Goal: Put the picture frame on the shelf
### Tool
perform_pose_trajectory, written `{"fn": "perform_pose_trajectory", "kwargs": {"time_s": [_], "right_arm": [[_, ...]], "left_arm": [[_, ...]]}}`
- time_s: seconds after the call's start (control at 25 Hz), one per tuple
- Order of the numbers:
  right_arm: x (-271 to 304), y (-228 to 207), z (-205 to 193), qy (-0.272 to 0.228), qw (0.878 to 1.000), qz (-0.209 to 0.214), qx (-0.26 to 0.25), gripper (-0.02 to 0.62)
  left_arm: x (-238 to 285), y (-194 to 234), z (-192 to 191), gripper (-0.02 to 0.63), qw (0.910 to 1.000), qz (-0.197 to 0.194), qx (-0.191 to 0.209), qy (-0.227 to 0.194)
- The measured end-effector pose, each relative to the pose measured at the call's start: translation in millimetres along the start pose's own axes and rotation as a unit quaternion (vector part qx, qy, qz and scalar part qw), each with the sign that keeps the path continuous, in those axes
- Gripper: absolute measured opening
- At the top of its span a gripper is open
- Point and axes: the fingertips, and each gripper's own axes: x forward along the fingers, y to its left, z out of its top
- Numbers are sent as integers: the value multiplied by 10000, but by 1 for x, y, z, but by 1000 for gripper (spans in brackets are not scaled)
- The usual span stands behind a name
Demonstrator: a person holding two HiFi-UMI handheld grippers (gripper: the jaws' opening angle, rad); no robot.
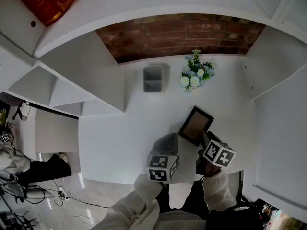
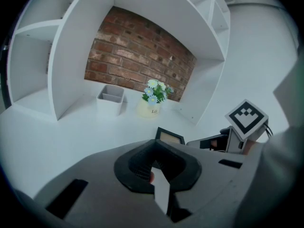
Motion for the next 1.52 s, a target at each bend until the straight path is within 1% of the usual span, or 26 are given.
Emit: {"fn": "perform_pose_trajectory", "kwargs": {"time_s": [0.04,0.28,0.6,0.72,0.84,1.0,1.2,1.52], "right_arm": [[3,0,-2,26,10000,-5,-23,95],[13,-5,-7,76,9995,-289,-120,106],[21,-7,-13,170,9976,-601,-313,114],[22,-7,-13,202,9972,-659,-299,114],[22,-8,-13,217,9974,-658,-177,114],[20,-13,-12,143,9979,-624,131,112],[18,-16,-12,68,9974,-552,462,86],[13,-1,-12,69,9990,-290,320,75]], "left_arm": [[-1,4,-3,9,10000,48,-34,1],[-6,21,-21,9,9996,216,-206,28],[-15,31,-27,9,9991,298,-297,-22],[-19,36,-30,9,9989,329,-327,-5],[-23,38,-34,9,9987,364,-352,24],[-29,39,-34,9,9986,394,-364,-25],[-39,44,-35,9,9979,490,-411,-61],[-52,40,-34,9,9970,626,-428,-159]]}}
